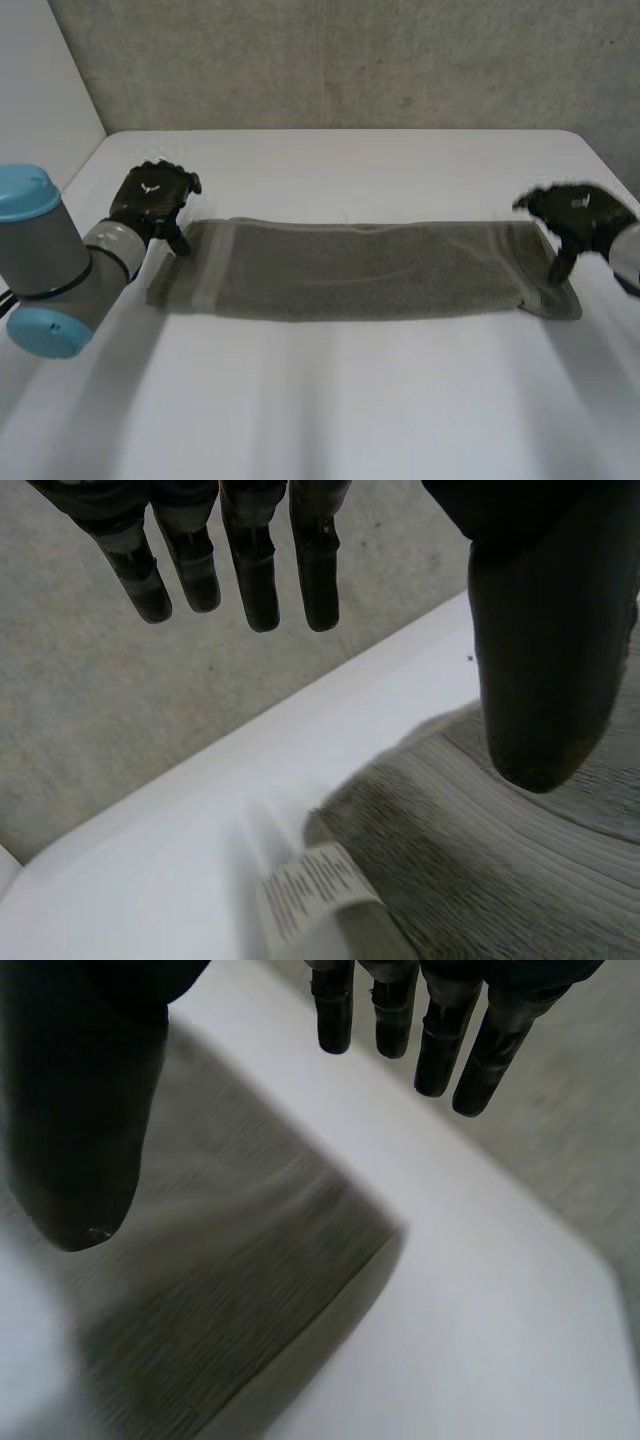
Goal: Fold the towel.
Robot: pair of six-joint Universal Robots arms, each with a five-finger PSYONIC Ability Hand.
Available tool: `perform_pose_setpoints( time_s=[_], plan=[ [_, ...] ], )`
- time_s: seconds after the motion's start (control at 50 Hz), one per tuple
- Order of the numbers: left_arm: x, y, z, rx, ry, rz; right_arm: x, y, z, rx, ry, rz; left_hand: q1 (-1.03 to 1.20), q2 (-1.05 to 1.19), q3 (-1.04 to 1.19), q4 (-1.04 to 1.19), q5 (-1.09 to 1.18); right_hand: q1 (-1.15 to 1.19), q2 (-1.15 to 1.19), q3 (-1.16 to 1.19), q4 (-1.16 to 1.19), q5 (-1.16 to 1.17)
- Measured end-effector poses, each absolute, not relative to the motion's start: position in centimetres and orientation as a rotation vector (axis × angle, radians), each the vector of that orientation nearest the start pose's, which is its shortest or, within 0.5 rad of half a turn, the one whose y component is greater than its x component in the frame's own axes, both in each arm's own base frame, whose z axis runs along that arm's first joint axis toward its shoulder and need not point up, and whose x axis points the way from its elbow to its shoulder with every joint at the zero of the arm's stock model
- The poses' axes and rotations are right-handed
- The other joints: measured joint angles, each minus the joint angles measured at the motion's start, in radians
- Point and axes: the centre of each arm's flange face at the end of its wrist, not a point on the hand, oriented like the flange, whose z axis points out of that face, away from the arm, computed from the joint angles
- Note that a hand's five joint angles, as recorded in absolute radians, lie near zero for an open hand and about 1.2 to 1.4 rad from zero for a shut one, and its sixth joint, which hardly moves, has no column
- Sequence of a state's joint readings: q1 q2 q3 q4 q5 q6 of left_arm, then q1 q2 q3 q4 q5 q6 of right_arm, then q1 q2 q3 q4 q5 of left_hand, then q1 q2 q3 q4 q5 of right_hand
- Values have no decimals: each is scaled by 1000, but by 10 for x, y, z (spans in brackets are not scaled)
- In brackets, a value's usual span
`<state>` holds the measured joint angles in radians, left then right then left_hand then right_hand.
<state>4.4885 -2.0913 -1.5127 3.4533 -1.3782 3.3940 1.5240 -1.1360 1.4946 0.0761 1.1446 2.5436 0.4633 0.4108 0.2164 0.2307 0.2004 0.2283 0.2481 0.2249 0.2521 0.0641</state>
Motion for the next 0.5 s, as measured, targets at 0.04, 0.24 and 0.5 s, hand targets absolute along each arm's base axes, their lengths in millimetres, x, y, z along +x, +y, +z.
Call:
perform_pose_setpoints(
  time_s=[0.04,0.24,0.5],
  plan=[
    [-231,-340,168,793,2374,-2115,149,-342,175,-1061,2425,-1690,0,0,0,0,0,0,0,0,0,0],
    [-229,-324,162,820,2429,-2083,138,-332,141,-1061,2474,-1650,0,0,0,0,1,43,20,0,0,30],
    [-228,-318,164,816,2433,-2081,140,-344,116,-1063,2457,-1673,0,0,0,0,1,629,619,0,0,622]
  ],
)
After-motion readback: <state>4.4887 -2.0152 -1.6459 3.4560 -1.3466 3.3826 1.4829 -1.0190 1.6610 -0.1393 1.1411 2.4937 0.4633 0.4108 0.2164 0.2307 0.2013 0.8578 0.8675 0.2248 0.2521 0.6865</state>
